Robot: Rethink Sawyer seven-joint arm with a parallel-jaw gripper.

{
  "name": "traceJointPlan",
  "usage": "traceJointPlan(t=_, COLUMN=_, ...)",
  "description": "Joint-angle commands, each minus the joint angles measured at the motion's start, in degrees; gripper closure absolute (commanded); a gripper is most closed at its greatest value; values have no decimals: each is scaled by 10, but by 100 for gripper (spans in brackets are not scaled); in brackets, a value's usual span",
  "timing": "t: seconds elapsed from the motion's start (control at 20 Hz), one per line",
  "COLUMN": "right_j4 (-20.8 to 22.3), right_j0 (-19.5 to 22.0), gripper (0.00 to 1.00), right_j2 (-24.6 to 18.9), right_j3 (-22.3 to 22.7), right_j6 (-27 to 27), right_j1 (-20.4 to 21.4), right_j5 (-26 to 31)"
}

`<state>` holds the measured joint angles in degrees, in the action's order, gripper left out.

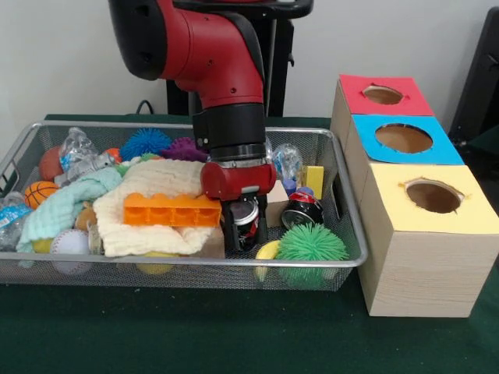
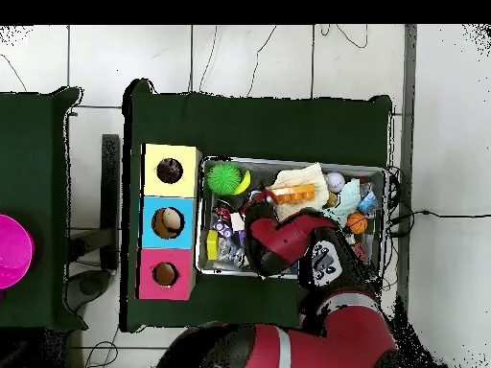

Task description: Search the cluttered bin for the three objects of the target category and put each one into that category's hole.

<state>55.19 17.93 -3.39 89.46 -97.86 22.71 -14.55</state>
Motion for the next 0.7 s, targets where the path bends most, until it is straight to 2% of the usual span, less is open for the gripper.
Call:
traceJointPlan(t=0.05, right_j4=58, right_j0=89, gripper=0, right_j2=-113, right_j3=4, right_j6=78, right_j1=37, right_j5=183)
traceJointPlan(t=0.35, right_j4=61, right_j0=123, gripper=0, right_j2=-162, right_j3=15, right_j6=119, right_j1=54, right_j5=220)
traceJointPlan(t=0.7, right_j4=35, right_j0=166, gripper=0, right_j2=-222, right_j3=34, right_j6=168, right_j1=94, right_j5=289)
